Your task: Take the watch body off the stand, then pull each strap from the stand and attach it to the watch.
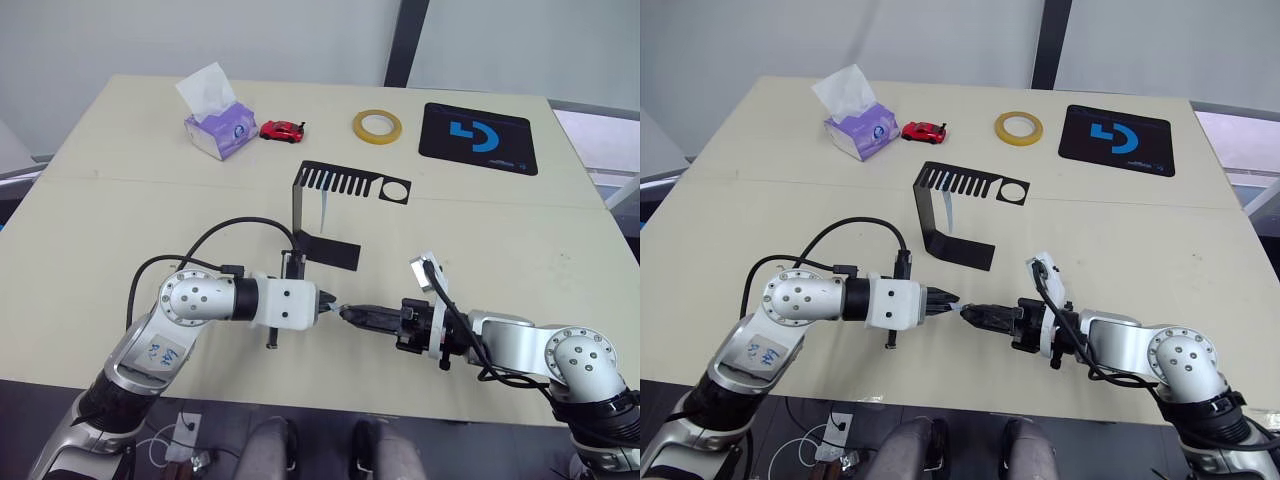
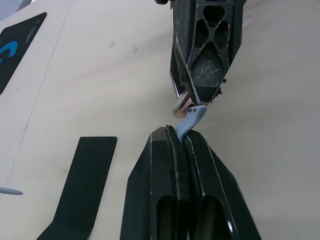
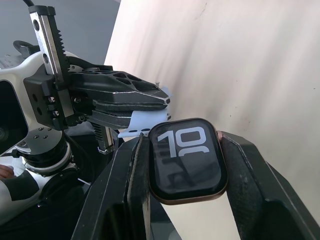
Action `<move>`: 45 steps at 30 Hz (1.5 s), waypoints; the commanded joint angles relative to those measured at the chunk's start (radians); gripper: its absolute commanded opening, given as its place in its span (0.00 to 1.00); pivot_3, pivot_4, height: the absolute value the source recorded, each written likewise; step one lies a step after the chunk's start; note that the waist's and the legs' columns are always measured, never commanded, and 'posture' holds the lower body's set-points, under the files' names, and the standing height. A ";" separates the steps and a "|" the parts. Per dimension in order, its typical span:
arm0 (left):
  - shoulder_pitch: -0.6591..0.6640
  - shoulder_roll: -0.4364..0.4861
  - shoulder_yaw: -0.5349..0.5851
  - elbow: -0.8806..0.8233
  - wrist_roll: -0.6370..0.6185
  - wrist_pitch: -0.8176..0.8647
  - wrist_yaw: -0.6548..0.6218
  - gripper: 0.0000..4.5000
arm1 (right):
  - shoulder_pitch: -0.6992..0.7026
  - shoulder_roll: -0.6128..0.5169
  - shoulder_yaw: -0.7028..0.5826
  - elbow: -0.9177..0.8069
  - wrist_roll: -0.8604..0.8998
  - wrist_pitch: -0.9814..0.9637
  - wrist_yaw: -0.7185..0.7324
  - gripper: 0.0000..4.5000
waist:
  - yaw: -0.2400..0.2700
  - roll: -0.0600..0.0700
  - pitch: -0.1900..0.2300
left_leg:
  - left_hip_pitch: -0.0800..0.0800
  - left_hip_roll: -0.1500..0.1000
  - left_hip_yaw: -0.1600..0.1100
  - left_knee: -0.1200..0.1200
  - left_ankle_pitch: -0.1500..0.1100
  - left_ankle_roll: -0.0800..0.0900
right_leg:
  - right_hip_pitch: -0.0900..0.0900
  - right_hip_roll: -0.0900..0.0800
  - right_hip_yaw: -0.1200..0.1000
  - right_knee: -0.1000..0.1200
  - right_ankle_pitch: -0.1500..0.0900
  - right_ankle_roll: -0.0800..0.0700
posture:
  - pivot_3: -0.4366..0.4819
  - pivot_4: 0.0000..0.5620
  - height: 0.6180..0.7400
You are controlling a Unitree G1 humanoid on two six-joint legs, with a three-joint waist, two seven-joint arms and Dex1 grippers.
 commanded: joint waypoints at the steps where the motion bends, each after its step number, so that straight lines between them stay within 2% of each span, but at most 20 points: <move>1: 0.004 -0.013 -0.019 -0.054 -0.034 0.000 -0.006 0.00 | 0.001 0.014 0.012 -0.048 0.056 0.005 0.019 0.37 | 0.000 0.000 0.000 | 0.000 0.000 0.000 0.000 0.000 0.000 | 0.000 0.000 0.000 0.000 0.000 0.000 | 0.48 0.27 1.00; 24: 0.009 -0.038 -0.073 -0.104 0.021 0.158 0.058 0.00 | -0.004 0.015 0.016 -0.050 0.061 0.009 0.025 0.37 | 0.000 0.000 0.000 | 0.000 0.000 0.000 0.000 0.000 0.000 | 0.000 0.000 0.000 0.000 0.000 0.000 | 0.48 0.27 1.00; 45: 0.033 0.005 -0.008 -0.138 -0.040 0.120 0.031 0.00 | -0.001 0.016 0.016 -0.048 0.061 0.005 0.021 0.37 | 0.000 0.000 0.000 | 0.000 0.000 0.000 0.000 0.000 0.000 | 0.000 0.000 0.000 0.000 0.000 0.000 | 0.48 0.27 1.00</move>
